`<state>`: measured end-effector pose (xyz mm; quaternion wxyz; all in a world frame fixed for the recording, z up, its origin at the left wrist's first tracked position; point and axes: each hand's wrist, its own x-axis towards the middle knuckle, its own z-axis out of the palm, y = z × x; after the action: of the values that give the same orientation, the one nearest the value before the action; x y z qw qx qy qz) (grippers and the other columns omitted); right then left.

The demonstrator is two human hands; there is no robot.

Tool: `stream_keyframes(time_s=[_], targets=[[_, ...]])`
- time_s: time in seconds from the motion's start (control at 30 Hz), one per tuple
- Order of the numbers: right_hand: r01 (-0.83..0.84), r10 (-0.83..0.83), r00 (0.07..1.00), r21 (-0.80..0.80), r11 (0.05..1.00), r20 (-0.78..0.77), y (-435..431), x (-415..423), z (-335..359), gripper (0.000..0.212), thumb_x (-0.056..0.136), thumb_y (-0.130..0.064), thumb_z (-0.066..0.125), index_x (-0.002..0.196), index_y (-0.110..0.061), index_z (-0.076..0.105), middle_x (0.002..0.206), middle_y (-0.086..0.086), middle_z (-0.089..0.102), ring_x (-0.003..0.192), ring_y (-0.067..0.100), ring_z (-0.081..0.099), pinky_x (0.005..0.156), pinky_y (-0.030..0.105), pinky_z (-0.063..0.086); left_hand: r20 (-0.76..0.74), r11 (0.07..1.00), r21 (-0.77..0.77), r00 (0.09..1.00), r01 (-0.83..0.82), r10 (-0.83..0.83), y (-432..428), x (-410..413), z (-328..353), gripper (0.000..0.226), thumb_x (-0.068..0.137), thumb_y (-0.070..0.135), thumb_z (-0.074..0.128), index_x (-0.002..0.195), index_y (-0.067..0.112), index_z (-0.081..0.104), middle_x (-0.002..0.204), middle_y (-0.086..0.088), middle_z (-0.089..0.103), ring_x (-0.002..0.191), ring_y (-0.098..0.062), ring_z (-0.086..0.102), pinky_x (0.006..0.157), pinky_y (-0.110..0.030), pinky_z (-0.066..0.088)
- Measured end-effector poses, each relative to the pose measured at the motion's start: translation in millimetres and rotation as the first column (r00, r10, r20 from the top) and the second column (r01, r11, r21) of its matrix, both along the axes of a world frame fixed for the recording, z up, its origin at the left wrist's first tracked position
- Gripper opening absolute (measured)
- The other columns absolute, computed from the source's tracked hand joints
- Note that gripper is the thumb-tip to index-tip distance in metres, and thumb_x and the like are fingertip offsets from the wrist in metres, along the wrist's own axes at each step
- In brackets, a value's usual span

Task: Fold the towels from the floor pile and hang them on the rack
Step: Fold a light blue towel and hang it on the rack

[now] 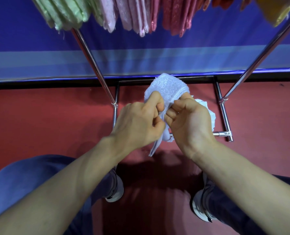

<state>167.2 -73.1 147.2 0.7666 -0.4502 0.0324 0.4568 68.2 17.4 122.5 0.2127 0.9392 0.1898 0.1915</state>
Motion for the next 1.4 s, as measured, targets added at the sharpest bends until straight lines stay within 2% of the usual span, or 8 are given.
stream_keyframes(time_s=[0.23,0.4,0.77,0.97,1.1,1.17,1.3,1.4], targets=[[0.022,-0.022,0.999,0.006,1.000,0.041,0.3,3.8,-2.9,0.044,0.062,-0.001,0.044,0.083,-0.023,0.012,0.068,0.002,0.010,0.068,0.018,0.008,0.060,0.033,0.010,-0.016,0.967,0.154,0.978,-0.203,0.208,3.5,-0.5,7.7,0.023,0.071,0.021,0.056,0.093,0.022,0.051,0.058,0.003,0.059,0.054,-0.029,0.061,0.054,-0.041,0.050],[-0.010,0.012,0.999,0.058,0.998,-0.030,-2.7,3.3,-7.4,0.040,0.073,0.003,0.040,0.088,-0.021,0.012,0.071,0.003,0.011,0.067,0.021,0.010,0.059,0.028,0.027,-0.050,0.953,0.281,0.990,-0.116,0.135,-4.6,0.0,4.3,0.019,0.070,0.023,0.053,0.089,0.019,0.056,0.055,0.002,0.059,0.048,-0.033,0.059,0.047,-0.037,0.048],[-0.048,0.054,0.998,0.111,0.993,-0.045,-4.1,2.0,-5.6,0.032,0.080,0.003,0.033,0.090,-0.018,0.011,0.060,-0.002,0.024,0.056,0.013,0.026,0.063,0.028,0.034,0.056,0.961,0.265,0.996,-0.083,0.071,-10.5,-1.4,2.7,0.013,0.067,0.018,0.058,0.079,0.018,0.057,0.049,0.004,0.051,0.042,-0.024,0.052,0.041,-0.034,0.044],[0.010,0.007,0.993,0.142,0.990,-0.115,-2.3,0.8,-3.7,0.026,0.064,-0.009,0.047,0.068,-0.022,0.025,0.061,-0.003,0.021,0.071,0.019,0.011,0.063,0.029,0.028,-0.053,0.975,0.211,0.996,-0.061,0.074,-11.0,-1.7,0.5,0.020,0.070,0.029,0.053,0.087,0.019,0.052,0.054,0.004,0.055,0.049,-0.031,0.056,0.047,-0.037,0.048],[0.031,-0.010,0.991,0.150,0.988,-0.135,-1.1,3.7,-4.1,0.071,0.034,-0.018,0.078,0.079,-0.022,0.023,0.085,0.006,0.011,0.070,0.021,0.027,0.072,0.033,0.031,0.003,0.987,0.138,0.996,-0.087,0.087,-11.5,-0.7,4.3,0.033,0.069,0.031,0.068,0.091,0.016,0.049,0.077,0.010,0.053,0.063,-0.025,0.059,0.049,-0.034,0.041],[0.036,-0.017,0.991,0.146,0.989,-0.129,0.1,2.9,-1.8,0.083,0.030,-0.020,0.079,0.084,-0.019,0.017,0.091,0.009,0.008,0.074,0.025,0.017,0.071,0.034,0.030,-0.035,0.987,0.122,0.994,-0.102,0.107,-11.4,1.0,1.1,0.043,0.069,0.032,0.074,0.098,0.015,0.046,0.088,0.008,0.048,0.072,-0.027,0.057,0.052,-0.033,0.031],[-0.013,0.033,0.994,0.182,0.983,-0.105,-1.9,-3.8,8.4,0.040,0.053,-0.006,0.056,0.067,-0.019,0.020,0.057,-0.001,0.024,0.055,0.018,0.022,0.061,0.028,0.031,0.003,0.976,0.027,0.976,-0.218,0.218,-10.0,4.1,-4.9,0.040,0.074,0.033,0.063,0.102,0.017,0.040,0.096,0.006,0.044,0.074,-0.028,0.050,0.055,-0.033,0.022],[-0.017,0.065,0.986,0.298,0.954,-0.152,-2.4,-9.1,19.8,0.015,0.062,-0.002,0.043,0.060,-0.014,0.036,0.050,0.001,0.043,0.054,0.017,0.046,0.080,0.027,0.042,0.052,0.954,-0.029,0.953,-0.298,0.299,-2.4,11.6,2.5,0.044,0.073,0.010,0.066,0.102,0.022,0.034,0.100,0.004,0.049,0.071,-0.030,0.048,0.056,-0.040,0.032]])
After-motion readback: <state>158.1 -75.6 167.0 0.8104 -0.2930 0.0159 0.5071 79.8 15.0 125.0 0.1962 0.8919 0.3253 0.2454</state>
